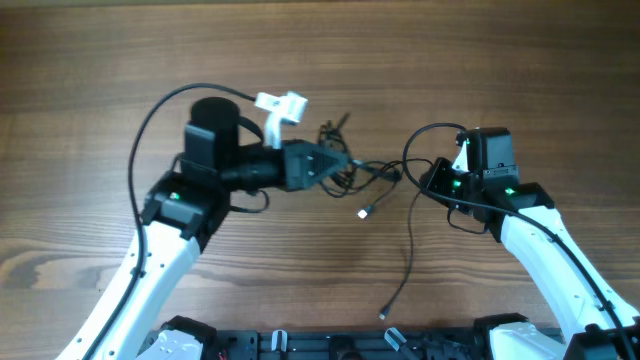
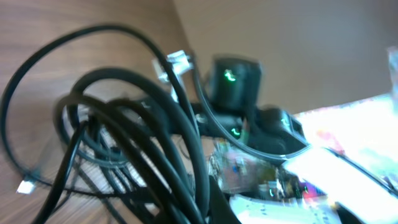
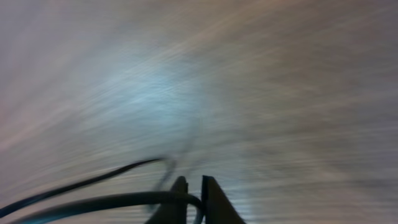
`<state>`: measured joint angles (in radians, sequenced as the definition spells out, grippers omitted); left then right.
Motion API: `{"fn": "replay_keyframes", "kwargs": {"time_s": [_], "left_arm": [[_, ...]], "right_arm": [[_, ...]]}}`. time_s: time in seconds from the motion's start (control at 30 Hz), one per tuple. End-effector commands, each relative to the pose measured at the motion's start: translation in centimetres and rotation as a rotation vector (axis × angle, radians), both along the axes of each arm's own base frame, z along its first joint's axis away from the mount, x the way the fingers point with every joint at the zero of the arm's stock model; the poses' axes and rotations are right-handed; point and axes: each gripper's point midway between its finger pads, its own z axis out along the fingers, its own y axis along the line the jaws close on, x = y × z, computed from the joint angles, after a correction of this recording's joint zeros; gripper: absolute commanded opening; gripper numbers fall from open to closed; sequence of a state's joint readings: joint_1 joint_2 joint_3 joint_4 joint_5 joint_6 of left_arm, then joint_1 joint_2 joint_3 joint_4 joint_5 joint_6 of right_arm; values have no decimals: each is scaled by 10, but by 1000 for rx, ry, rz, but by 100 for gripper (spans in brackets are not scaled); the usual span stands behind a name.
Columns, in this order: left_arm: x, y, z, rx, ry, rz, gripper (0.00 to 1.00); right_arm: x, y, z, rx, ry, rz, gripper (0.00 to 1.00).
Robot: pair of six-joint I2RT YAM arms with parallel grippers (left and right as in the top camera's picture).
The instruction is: Untangle cables
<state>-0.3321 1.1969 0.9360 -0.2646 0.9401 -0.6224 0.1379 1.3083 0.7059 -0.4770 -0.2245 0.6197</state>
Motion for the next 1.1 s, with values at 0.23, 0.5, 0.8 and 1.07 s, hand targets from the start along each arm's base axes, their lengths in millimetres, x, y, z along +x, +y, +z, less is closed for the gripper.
{"fn": "replay_keyframes", "kwargs": {"time_s": [0.23, 0.5, 0.8, 1.07], "left_arm": [[16, 65, -78, 364, 91, 221, 4], [2, 23, -90, 361, 61, 83, 4], [-11, -24, -59, 239, -98, -60, 4], [-13, -28, -52, 205, -108, -83, 4]], "right_arm": [[2, -37, -8, -171, 19, -161, 16], [0, 89, 66, 427, -249, 482, 63], [-22, 119, 64, 419, -243, 621, 72], [-29, 137, 68, 417, -274, 692, 51]]}}
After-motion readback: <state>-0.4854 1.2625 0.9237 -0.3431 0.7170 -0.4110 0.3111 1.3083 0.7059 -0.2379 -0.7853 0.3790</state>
